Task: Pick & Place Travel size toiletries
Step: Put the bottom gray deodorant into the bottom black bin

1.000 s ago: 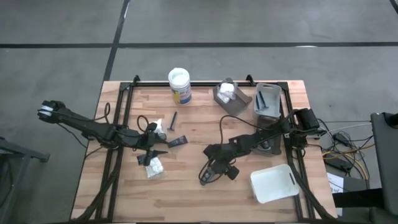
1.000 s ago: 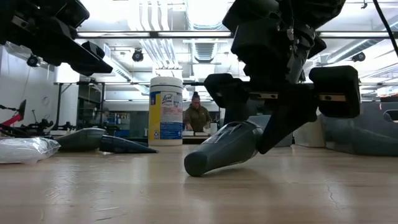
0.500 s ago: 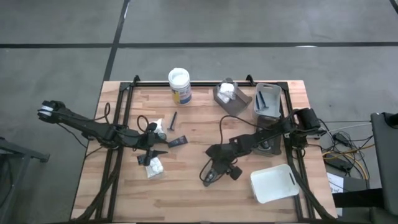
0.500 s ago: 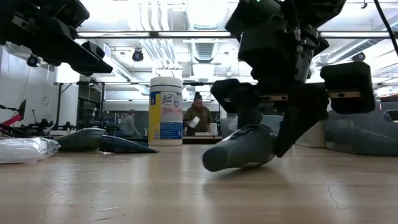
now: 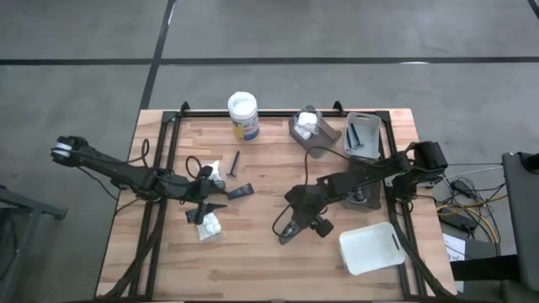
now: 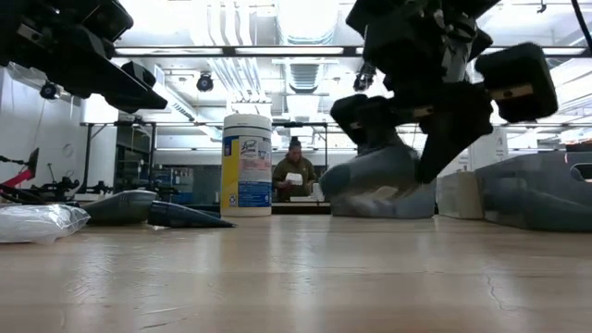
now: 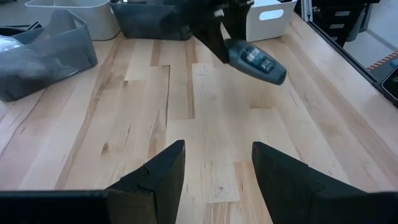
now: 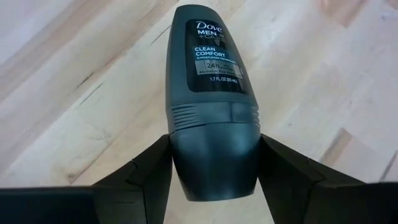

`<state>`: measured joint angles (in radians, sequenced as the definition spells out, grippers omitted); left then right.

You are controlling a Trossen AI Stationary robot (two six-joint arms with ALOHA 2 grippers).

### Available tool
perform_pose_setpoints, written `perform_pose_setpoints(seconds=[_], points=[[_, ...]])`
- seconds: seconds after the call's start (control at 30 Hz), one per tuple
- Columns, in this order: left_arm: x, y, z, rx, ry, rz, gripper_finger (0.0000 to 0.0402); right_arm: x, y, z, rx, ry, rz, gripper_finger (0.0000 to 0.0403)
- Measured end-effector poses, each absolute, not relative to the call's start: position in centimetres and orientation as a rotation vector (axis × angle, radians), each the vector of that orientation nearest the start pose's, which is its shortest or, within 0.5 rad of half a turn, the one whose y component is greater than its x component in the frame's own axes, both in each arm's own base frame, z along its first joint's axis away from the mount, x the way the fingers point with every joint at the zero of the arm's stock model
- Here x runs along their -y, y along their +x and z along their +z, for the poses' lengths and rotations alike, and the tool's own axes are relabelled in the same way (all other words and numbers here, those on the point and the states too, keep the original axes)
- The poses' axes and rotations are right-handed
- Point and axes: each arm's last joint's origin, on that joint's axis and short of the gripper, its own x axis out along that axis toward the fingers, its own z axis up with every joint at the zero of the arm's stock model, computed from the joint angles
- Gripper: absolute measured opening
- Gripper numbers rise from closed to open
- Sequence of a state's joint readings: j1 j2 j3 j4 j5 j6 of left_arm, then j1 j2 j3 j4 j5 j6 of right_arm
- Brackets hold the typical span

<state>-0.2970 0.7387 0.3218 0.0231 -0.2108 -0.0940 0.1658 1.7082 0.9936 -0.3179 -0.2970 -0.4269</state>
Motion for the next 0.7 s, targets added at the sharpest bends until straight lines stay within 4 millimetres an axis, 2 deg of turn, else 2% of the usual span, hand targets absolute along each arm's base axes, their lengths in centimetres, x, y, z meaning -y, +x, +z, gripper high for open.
perform_pose_setpoints(seconds=[0.3,0.57,0.7], points=[[4.2,15.6,20.0,-0.386,0.007,-0.068,0.0193,-5.3,30.0,19.2,-0.936,-0.209,0.561,0.0192],[4.2,15.6,20.0,-0.39,0.008,-0.067,0.0193,-4.5,26.5,22.5,-0.859,-0.147,0.462,0.0197],[4.2,15.7,20.0,-0.39,0.008,-0.067,0.0193,-3.9,24.3,23.3,-0.821,-0.134,0.375,0.0193]])
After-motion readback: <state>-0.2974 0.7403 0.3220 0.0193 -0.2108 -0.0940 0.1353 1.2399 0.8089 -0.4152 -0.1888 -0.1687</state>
